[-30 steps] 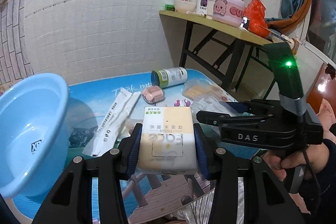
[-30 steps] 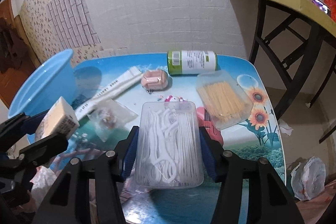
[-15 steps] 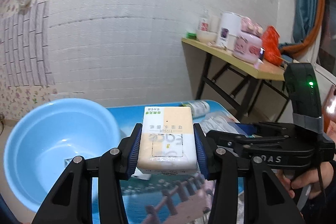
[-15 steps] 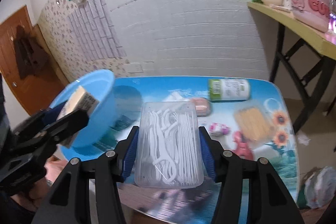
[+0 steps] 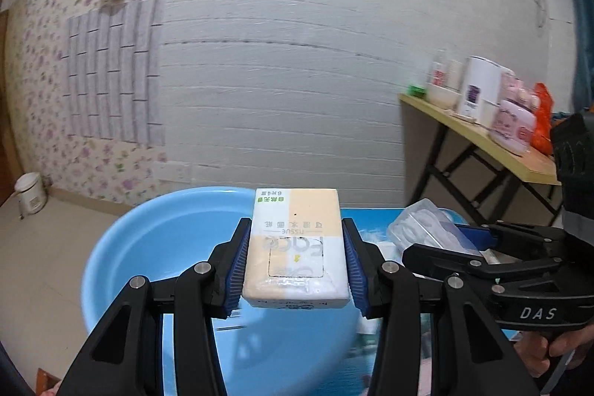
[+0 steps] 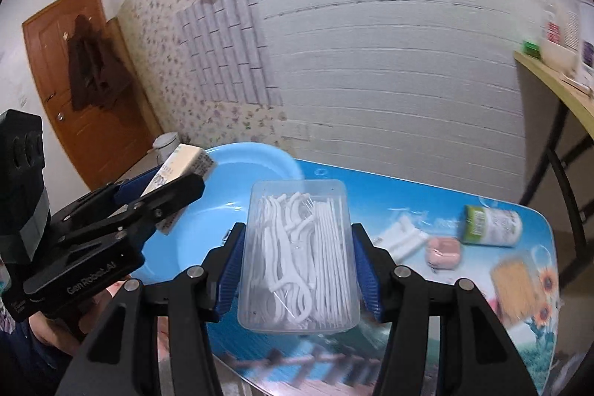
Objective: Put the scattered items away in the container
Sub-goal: 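Carry the tissue pack and floss-pick box into the blue basin with both grippers, then open both grippers to drop the items and withdraw from the basin, then move the left gripper toward the wrapped snack bag on the table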
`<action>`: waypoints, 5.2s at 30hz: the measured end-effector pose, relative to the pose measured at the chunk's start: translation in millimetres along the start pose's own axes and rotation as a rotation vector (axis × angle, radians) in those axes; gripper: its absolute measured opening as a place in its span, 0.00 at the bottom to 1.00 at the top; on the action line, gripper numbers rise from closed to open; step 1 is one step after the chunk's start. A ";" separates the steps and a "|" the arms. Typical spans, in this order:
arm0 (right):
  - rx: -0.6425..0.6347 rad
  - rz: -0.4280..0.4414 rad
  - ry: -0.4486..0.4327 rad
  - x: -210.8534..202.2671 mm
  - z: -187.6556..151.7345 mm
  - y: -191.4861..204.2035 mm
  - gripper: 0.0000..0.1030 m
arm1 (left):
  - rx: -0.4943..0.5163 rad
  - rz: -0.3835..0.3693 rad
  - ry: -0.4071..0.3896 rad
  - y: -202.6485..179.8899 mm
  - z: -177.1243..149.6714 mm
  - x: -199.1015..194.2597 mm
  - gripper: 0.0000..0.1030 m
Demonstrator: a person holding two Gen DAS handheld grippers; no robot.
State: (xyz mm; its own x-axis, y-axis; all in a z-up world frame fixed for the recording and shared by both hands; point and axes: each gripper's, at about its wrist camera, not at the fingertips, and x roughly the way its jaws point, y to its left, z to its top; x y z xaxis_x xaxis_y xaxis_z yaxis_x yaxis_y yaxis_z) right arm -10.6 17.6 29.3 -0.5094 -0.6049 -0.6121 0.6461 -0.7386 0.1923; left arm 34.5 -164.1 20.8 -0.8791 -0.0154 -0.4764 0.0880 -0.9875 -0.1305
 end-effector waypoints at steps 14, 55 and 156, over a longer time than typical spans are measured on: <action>-0.049 0.057 0.072 70.2 14.0 43.5 0.55 | -0.009 0.112 0.060 59.8 -13.9 24.7 0.43; -0.156 0.067 0.187 111.3 3.0 75.3 0.55 | -0.028 0.213 0.113 96.2 -16.9 42.1 0.63; 0.212 -0.236 -0.133 -97.4 -112.5 -170.9 1.00 | 0.127 -0.146 0.208 -148.7 -60.6 53.9 1.00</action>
State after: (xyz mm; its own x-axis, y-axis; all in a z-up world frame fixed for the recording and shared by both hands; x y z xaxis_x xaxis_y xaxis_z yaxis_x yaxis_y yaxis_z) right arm -7.4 236.2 -30.3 -0.7094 -0.4329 -0.5562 0.3761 -0.8999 0.2207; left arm 2.4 -8.6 -38.1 -0.7619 0.1477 -0.6307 -0.1033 -0.9889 -0.1068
